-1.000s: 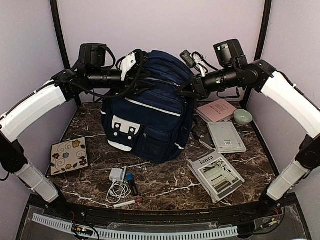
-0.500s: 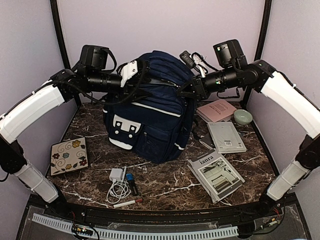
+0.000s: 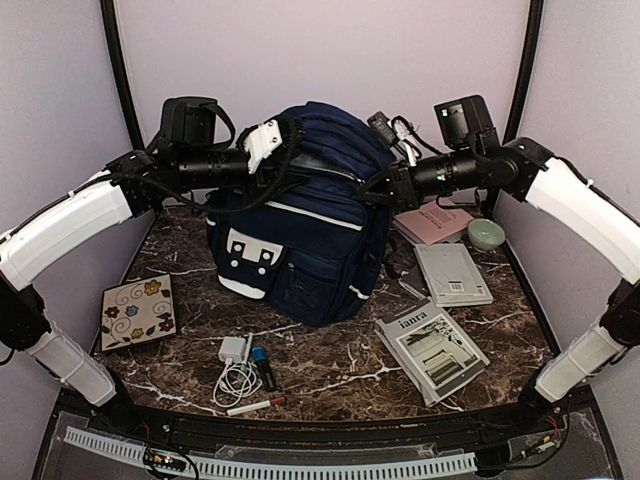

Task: Pack the student bag
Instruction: Unzip the second largest pocket of the student bag.

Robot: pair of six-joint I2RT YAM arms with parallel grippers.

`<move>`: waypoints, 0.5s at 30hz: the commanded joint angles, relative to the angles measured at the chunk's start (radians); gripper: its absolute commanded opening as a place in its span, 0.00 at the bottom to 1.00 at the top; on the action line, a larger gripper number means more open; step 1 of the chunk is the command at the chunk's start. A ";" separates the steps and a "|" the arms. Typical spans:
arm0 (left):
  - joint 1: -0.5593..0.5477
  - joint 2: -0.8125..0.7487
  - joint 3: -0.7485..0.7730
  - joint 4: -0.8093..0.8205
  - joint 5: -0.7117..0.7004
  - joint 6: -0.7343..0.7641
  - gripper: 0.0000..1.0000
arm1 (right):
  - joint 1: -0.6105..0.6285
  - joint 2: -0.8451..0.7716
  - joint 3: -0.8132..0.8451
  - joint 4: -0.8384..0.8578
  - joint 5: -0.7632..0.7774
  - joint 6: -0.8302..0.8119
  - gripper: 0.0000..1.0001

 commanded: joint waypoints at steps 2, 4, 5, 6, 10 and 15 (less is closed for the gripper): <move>0.053 -0.101 -0.053 0.167 -0.058 -0.059 0.00 | -0.119 -0.161 -0.276 0.057 -0.087 0.070 0.00; 0.066 -0.118 -0.057 0.185 -0.022 -0.080 0.00 | -0.148 -0.212 -0.358 0.075 -0.091 0.075 0.00; 0.069 -0.123 -0.058 0.191 -0.019 -0.083 0.00 | -0.156 -0.235 -0.389 0.082 -0.091 0.077 0.00; 0.071 -0.128 -0.058 0.197 -0.019 -0.083 0.00 | -0.164 -0.252 -0.418 0.085 -0.093 0.079 0.00; 0.093 -0.138 -0.052 0.216 -0.002 -0.117 0.00 | -0.193 -0.306 -0.491 0.082 -0.105 0.081 0.00; 0.105 -0.145 -0.051 0.195 -0.009 -0.108 0.00 | -0.230 -0.321 -0.501 0.060 -0.129 0.069 0.00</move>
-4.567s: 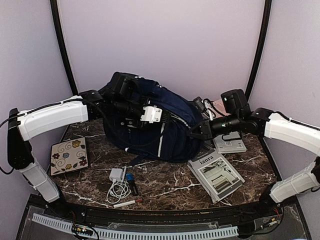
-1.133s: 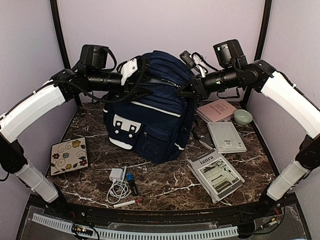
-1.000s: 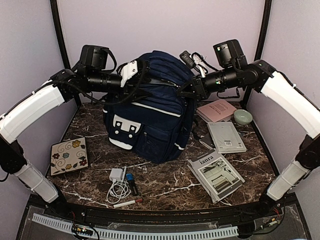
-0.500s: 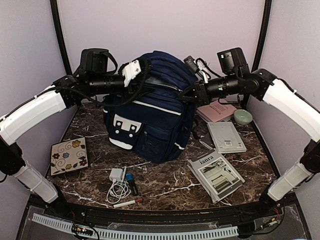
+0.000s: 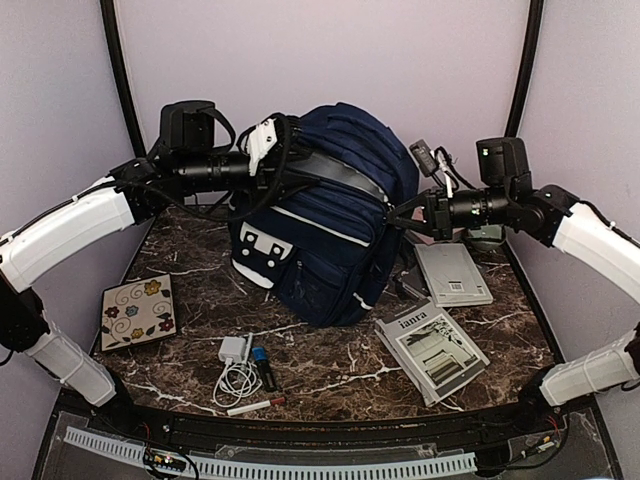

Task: Pack the student bag
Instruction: Unzip the second largest pocket of the student bag.

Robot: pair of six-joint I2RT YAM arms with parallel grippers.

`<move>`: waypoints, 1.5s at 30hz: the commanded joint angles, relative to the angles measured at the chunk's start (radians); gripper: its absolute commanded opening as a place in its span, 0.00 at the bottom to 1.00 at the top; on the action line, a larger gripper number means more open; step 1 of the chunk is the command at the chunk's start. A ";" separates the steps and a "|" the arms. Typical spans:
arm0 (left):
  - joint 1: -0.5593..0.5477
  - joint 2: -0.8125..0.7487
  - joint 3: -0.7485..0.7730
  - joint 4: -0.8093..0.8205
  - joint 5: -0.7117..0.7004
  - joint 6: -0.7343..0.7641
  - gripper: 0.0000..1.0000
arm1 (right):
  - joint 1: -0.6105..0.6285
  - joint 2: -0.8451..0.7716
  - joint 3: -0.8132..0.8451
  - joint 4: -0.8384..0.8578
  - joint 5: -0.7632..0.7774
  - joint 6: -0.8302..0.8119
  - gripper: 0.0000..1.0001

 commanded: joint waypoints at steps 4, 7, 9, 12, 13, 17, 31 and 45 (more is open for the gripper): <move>0.106 -0.131 0.015 -0.029 -0.114 0.002 0.00 | -0.095 -0.018 0.031 -0.230 0.064 -0.015 0.00; 0.106 -0.137 0.001 -0.120 0.014 0.040 0.00 | -0.094 0.030 0.125 -0.263 0.057 -0.026 0.00; 0.106 -0.128 0.012 -0.191 0.092 0.056 0.00 | -0.094 0.062 0.179 -0.274 0.035 -0.027 0.00; 0.096 -0.095 0.076 -0.327 0.142 0.098 0.12 | -0.088 0.099 0.229 -0.275 0.015 -0.022 0.00; 0.087 -0.085 0.089 -0.357 0.129 0.111 0.19 | -0.084 0.109 0.240 -0.277 0.013 -0.023 0.00; 0.057 -0.075 0.101 -0.357 0.010 0.134 0.43 | -0.061 0.129 0.258 -0.282 0.010 -0.036 0.00; 0.046 0.042 0.604 -0.787 -0.110 -0.104 0.77 | 0.090 0.142 0.323 -0.304 0.079 -0.124 0.00; -0.123 0.118 0.473 -0.778 -0.390 0.099 0.72 | 0.184 0.211 0.356 -0.320 0.106 -0.133 0.00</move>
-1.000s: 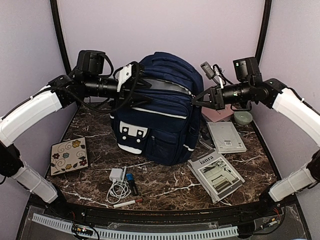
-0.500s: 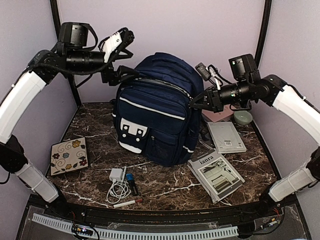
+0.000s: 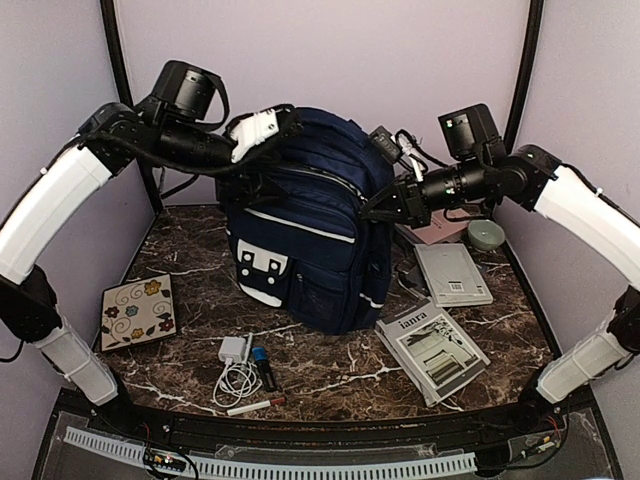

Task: Pack the student bag
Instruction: Unzip the second largest pocket of the student bag.

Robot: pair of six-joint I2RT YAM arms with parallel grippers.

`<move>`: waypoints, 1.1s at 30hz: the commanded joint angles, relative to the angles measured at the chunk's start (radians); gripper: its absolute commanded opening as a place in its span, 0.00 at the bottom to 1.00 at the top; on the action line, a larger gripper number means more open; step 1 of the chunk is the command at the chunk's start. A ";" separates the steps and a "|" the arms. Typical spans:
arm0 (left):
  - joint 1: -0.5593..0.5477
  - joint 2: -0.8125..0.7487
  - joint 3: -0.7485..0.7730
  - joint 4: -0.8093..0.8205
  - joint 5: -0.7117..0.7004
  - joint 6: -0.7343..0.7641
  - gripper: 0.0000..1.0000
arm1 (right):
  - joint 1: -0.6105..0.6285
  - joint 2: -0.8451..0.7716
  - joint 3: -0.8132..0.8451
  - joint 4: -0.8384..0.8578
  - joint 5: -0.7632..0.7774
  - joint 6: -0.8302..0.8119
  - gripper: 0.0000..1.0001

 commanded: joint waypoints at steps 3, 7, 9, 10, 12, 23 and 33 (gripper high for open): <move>-0.109 0.061 -0.008 0.035 -0.234 0.140 0.71 | 0.052 0.012 0.001 -0.034 0.024 -0.009 0.00; -0.112 0.074 0.024 0.054 -0.221 0.149 0.70 | 0.071 0.010 -0.002 -0.020 0.025 -0.002 0.00; -0.112 0.078 0.033 0.035 -0.205 0.160 0.66 | 0.078 0.011 0.000 -0.017 0.028 -0.002 0.00; -0.113 0.081 0.030 0.027 -0.201 0.162 0.64 | 0.081 0.012 0.002 -0.017 0.028 -0.002 0.00; -0.112 0.085 0.018 0.006 -0.189 0.166 0.59 | 0.083 0.012 0.003 -0.014 0.030 -0.002 0.00; -0.113 0.110 -0.013 -0.025 -0.115 0.202 0.11 | 0.094 -0.005 -0.005 -0.013 0.011 -0.008 0.00; -0.078 -0.051 -0.183 0.307 -0.260 0.152 0.00 | -0.021 -0.102 -0.192 0.037 -0.022 0.075 0.00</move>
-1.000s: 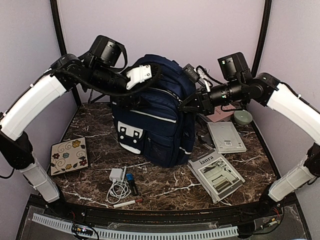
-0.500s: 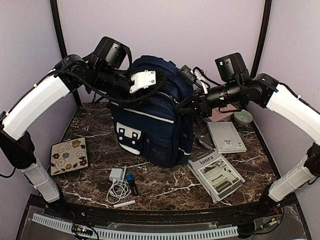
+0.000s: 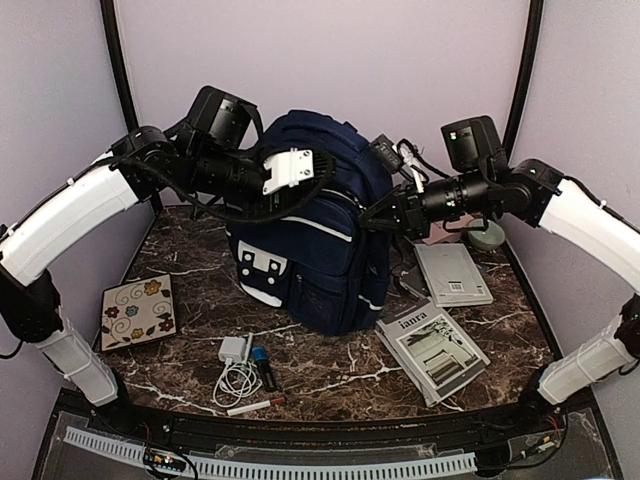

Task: Pack the student bag
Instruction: Unzip the second largest pocket of the student bag.

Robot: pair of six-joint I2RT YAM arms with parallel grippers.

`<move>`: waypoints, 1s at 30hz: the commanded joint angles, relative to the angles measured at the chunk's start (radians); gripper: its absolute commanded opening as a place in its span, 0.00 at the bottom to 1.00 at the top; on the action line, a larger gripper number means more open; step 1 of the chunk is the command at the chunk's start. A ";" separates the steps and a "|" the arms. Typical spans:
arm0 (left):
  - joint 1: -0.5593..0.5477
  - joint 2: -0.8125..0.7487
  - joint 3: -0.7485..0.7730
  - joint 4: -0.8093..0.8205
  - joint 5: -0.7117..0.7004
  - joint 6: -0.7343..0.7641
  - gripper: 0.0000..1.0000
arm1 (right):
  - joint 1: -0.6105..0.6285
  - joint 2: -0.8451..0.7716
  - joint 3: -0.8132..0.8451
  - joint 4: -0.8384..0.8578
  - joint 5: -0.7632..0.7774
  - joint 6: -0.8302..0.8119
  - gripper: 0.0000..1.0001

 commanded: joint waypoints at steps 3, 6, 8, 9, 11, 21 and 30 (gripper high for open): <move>0.090 -0.133 -0.050 0.200 -0.023 -0.097 0.00 | -0.121 -0.104 -0.244 0.017 -0.110 0.079 0.00; 0.121 -0.160 -0.074 0.236 -0.004 -0.118 0.00 | -0.137 -0.138 -0.340 0.060 -0.118 0.110 0.00; 0.133 -0.177 -0.092 0.262 0.013 -0.133 0.00 | -0.137 -0.153 -0.431 0.127 -0.158 0.150 0.00; 0.137 -0.187 -0.103 0.282 0.020 -0.141 0.00 | -0.136 -0.157 -0.468 0.161 -0.177 0.173 0.00; 0.145 -0.202 -0.125 0.329 0.023 -0.154 0.00 | -0.137 -0.160 -0.534 0.219 -0.186 0.212 0.00; 0.179 -0.213 -0.152 0.436 -0.036 -0.194 0.00 | -0.123 -0.132 -0.764 0.485 -0.191 0.387 0.00; 0.179 -0.266 -0.260 0.467 0.107 -0.133 0.00 | -0.091 -0.108 -0.778 0.507 -0.142 0.401 0.00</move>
